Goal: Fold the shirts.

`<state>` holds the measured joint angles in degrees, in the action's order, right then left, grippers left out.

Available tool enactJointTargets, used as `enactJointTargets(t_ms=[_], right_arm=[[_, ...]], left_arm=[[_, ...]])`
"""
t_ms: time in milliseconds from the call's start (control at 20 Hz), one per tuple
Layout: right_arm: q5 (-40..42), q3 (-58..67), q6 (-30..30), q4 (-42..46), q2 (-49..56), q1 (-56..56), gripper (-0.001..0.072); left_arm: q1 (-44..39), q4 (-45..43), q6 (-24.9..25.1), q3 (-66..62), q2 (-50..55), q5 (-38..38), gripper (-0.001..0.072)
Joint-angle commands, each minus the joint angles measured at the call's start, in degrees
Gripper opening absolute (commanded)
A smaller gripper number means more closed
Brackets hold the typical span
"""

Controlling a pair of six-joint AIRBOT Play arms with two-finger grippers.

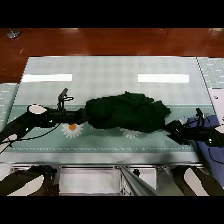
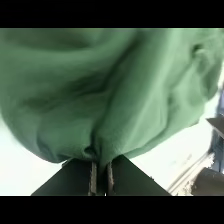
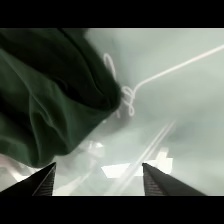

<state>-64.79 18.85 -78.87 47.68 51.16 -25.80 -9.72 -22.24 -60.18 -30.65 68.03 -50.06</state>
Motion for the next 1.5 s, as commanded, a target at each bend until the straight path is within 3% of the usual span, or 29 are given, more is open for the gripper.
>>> enactJointTargets(t_ms=[0, 150, 350, 400, 500, 550, 750, 950, 1100, 1300, 1450], right_arm=[[2.9, 1.0, 3.4, -5.8, 5.9, 0.0, 0.0615], [4.9, 3.2, 4.5, -8.6, 10.1, 0.7, 0.0615], [9.7, 9.0, 2.4, -7.7, 16.9, 11.3, 0.0614], [10.2, 11.1, 0.7, -6.7, 18.7, 13.4, 0.0517], [9.7, 14.9, 0.4, -6.0, 20.8, 16.8, 0.0082], [9.7, 17.0, 0.9, -5.8, 20.7, 17.8, 0.0032], [1.2, 39.5, 0.1, -2.1, 19.5, 18.2, 0.0031], [-0.5, 70.3, -3.0, 1.4, 15.0, 18.3, 0.0031], [-4.6, 87.9, -3.0, 2.8, 10.1, 18.3, 0.0031], [-7.9, 94.1, -2.4, 4.3, 0.3, 18.3, 0.0031], [-13.6, 94.1, -2.3, 4.4, -6.2, 18.3, 0.0031]], left_arm=[[0.1, 0.2, 0.6, -2.4, 0.2, -2.3, 0.0029], [0.1, 0.2, 0.6, -2.5, 0.1, -2.5, 0.0029], [0.1, 0.2, 0.6, -2.5, 0.1, -2.7, 0.0029], [0.1, 0.2, 0.6, -2.6, 0.1, -3.1, 0.0029], [1.5, 0.2, 0.6, -4.2, -0.1, -5.6, 0.0029], [3.3, 0.2, 0.6, -6.2, -0.4, -7.5, 0.0029], [12.5, 0.2, 0.2, -20.7, -3.7, -13.5, 0.0028], [17.3, 0.0, -0.6, -43.6, -8.3, -13.7, 0.0028], [18.2, -6.7, -4.2, -59.5, -11.5, -13.6, 0.0028], [18.2, -22.4, -10.8, -73.8, -17.3, -13.7, 0.0028], [18.2, -30.2, -12.8, -76.1, -23.7, -13.7, 0.0028]])
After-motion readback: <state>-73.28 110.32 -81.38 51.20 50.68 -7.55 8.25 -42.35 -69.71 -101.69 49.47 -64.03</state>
